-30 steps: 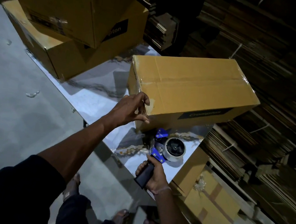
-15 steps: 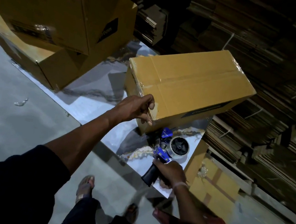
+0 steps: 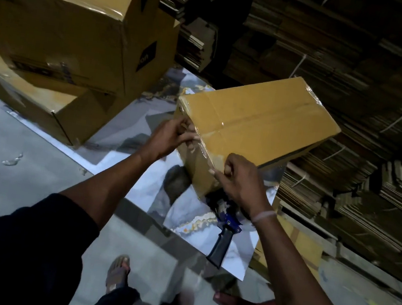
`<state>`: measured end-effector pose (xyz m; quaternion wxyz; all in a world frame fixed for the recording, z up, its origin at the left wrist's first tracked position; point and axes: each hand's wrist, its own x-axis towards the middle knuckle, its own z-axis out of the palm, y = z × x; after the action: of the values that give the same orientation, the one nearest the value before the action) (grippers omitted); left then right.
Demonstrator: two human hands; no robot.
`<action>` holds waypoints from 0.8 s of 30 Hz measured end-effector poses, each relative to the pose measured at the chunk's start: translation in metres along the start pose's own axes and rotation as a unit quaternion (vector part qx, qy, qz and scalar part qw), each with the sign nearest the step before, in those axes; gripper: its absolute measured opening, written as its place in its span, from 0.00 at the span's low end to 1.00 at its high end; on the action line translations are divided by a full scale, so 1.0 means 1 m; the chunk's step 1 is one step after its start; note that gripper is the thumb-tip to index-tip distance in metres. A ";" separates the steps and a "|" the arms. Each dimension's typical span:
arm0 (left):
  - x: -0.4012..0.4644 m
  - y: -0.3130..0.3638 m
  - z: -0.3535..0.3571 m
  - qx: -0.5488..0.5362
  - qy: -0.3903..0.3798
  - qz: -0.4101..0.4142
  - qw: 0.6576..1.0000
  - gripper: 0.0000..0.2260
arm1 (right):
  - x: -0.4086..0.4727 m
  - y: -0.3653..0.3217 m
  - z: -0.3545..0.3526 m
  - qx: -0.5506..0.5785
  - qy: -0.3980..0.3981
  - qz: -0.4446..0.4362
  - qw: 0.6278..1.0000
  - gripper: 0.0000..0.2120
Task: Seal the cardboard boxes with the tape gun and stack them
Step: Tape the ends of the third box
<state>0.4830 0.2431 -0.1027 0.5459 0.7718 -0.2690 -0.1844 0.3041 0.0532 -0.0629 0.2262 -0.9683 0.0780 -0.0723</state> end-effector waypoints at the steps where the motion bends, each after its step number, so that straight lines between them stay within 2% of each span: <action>1: 0.006 -0.005 -0.006 -0.003 0.036 -0.009 0.999 0.12 | 0.003 -0.002 0.005 -0.018 -0.003 0.005 1.000 0.20; 3: 0.015 -0.012 -0.014 0.016 0.105 -0.007 0.994 0.13 | 0.005 -0.005 0.016 -0.052 0.000 0.007 0.999 0.20; 5: 0.025 -0.013 -0.017 0.065 0.165 0.030 0.984 0.13 | 0.004 -0.006 0.024 -0.070 0.014 0.012 0.997 0.20; 7: 0.038 -0.013 -0.016 0.092 0.189 0.048 0.976 0.13 | 0.004 -0.009 0.028 -0.082 0.020 0.021 0.996 0.20; 12: 0.068 -0.014 -0.006 0.080 0.112 0.062 0.989 0.16 | 0.014 -0.021 0.036 -0.154 0.033 0.062 0.986 0.25; 16: 0.069 -0.027 -0.004 -0.004 0.102 0.051 0.993 0.17 | 0.037 -0.023 0.032 -0.186 0.037 0.058 0.980 0.31; 24: 0.072 -0.042 -0.003 -0.097 0.099 0.038 0.990 0.19 | 0.105 -0.043 0.050 -0.191 0.024 0.009 0.981 0.24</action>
<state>0.5505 0.2114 -0.1406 0.6485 0.7190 -0.2238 -0.1113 0.4202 0.0934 -0.0768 0.0362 -0.9909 0.1045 -0.0771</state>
